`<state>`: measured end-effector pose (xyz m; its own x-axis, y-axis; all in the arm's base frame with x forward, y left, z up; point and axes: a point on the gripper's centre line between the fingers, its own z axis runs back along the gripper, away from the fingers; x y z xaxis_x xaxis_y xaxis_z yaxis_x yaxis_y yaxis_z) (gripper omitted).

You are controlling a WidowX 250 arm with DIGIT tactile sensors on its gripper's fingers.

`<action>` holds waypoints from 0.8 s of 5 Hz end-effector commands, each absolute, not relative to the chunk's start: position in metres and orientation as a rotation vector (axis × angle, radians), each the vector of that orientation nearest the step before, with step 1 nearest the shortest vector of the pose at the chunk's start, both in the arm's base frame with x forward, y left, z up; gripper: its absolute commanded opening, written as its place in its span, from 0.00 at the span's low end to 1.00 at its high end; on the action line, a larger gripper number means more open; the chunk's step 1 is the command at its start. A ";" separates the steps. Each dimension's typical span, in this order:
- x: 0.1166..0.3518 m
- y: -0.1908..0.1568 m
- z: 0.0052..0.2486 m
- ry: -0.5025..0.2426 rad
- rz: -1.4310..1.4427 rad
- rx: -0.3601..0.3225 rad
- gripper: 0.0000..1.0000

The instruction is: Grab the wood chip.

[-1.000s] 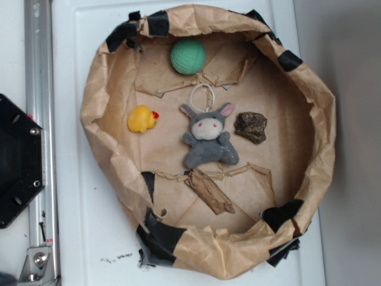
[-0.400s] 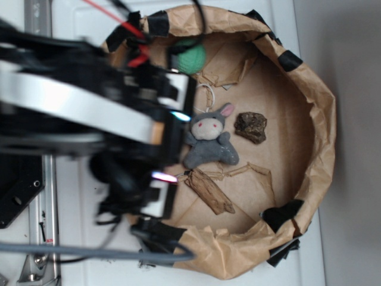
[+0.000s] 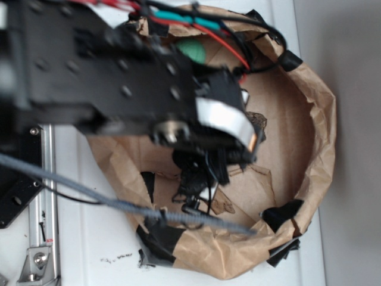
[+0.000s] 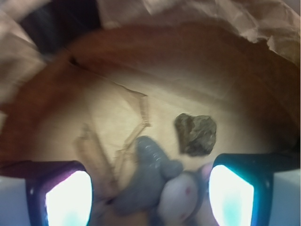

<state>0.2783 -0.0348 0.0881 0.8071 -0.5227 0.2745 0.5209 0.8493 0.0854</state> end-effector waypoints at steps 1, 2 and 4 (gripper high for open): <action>0.259 -0.087 0.062 -0.288 -0.977 -0.010 1.00; 0.248 -0.091 0.044 -0.226 -0.967 -0.070 1.00; 0.227 -0.095 0.021 -0.130 -0.905 -0.142 0.46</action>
